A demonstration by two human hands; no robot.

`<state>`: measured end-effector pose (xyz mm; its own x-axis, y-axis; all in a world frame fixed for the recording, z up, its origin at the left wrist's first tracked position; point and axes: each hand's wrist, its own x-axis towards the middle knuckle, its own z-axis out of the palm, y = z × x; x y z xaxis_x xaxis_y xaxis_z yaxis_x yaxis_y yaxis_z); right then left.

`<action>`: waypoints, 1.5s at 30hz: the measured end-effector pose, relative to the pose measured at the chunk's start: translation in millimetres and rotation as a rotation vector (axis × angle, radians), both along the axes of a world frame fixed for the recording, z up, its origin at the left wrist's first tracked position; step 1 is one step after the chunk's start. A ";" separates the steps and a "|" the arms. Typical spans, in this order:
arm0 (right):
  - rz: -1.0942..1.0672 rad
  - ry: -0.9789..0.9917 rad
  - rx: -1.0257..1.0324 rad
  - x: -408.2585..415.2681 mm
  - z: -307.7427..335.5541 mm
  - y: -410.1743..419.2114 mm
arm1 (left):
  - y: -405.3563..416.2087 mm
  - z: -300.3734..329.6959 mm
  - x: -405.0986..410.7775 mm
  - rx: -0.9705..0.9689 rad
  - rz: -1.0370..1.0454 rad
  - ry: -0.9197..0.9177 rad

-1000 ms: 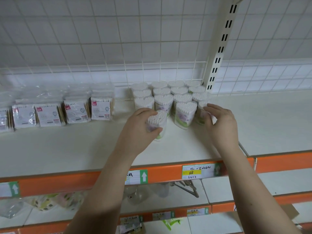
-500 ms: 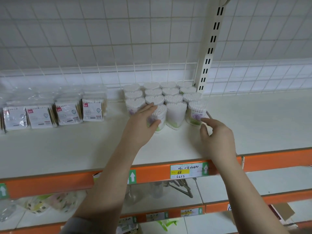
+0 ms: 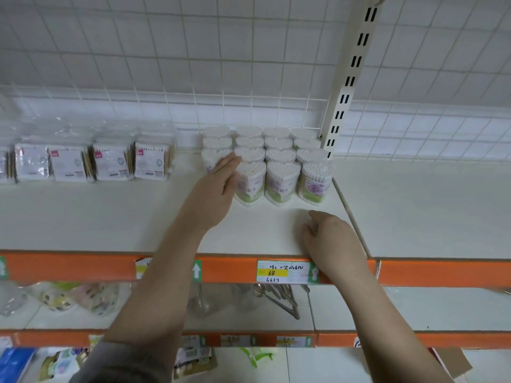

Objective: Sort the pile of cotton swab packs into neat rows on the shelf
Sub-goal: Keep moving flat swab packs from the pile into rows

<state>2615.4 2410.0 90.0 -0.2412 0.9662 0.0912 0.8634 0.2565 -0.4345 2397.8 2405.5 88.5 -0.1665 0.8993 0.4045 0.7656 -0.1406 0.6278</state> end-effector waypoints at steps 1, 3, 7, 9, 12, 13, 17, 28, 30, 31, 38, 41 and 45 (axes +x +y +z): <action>0.013 -0.002 -0.006 -1.4 1.6 -0.7 | -3.2 0.8 -1.7 0.009 0.015 0.011; 0.032 -0.013 -0.024 -6.0 3.3 -2.9 | -11.1 2.7 -6.5 -0.007 0.047 0.027; 0.066 -0.052 -0.040 -19.9 2.6 -13.8 | -33.0 4.3 -23.3 -0.081 0.097 0.021; 0.075 -0.064 -0.050 -30.9 3.7 -23.2 | -47.5 5.3 -36.8 -0.112 0.137 0.007; 0.085 -0.050 -0.054 -54.9 7.6 -42.6 | -73.5 7.8 -65.4 -0.151 0.248 0.004; 0.092 -0.043 -0.045 -64.6 8.5 -51.0 | -83.5 8.9 -76.4 -0.160 0.281 0.000; 0.119 0.010 0.020 -114.3 7.4 -92.3 | -131.5 12.7 -127.0 -0.189 0.369 0.001; 0.226 0.092 0.056 -278.3 -11.4 -222.8 | -285.3 8.0 -280.3 -0.289 0.470 0.059; 0.253 0.078 0.048 -301.2 -9.7 -239.1 | -312.3 7.4 -301.4 -0.294 0.490 0.072; 0.265 0.074 0.040 -312.6 -9.4 -245.1 | -324.5 7.1 -311.2 -0.292 0.500 0.080; 0.357 0.069 0.029 -392.1 -0.9 -262.4 | -385.9 3.3 -372.4 -0.299 0.668 0.006; 0.387 0.060 0.024 -431.1 -0.8 -259.7 | -397.0 1.4 -403.1 -0.291 0.715 0.004; 0.441 0.084 0.006 -489.5 0.9 -251.8 | -401.2 5.4 -449.7 -0.257 0.790 0.023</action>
<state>2125.9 2158.2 90.9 -0.6217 0.7719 0.1333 0.6324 0.5950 -0.4961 1948.1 2004.4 93.9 -0.7817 0.5861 0.2133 0.5919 0.5893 0.5499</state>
